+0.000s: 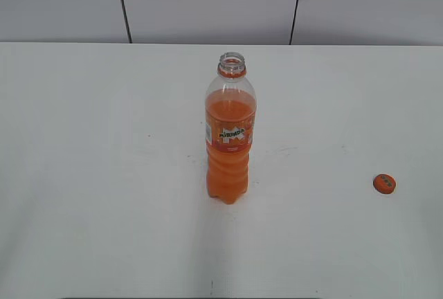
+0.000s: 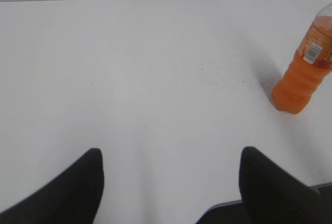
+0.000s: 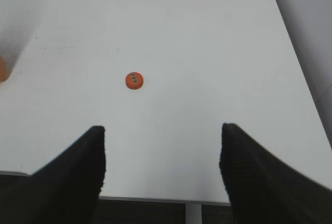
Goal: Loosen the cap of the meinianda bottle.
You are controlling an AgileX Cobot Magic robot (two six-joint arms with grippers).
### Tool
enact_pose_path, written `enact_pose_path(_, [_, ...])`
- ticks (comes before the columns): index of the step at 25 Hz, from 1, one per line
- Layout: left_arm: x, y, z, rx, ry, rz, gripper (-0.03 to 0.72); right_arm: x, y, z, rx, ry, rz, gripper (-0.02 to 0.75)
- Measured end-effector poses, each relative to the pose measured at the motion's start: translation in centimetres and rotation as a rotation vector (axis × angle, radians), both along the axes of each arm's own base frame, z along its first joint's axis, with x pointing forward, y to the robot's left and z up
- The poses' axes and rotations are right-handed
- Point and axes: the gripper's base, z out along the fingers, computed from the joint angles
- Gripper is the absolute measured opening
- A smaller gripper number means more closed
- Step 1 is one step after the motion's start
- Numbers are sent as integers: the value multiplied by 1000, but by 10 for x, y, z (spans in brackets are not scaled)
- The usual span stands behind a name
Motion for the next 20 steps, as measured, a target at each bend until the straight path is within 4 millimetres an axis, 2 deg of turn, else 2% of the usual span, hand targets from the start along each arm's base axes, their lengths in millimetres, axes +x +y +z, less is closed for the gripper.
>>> enact_pose_path(20, [0,-1,0,-12,1,-10,489,0,0,0,14,-1,-4,517])
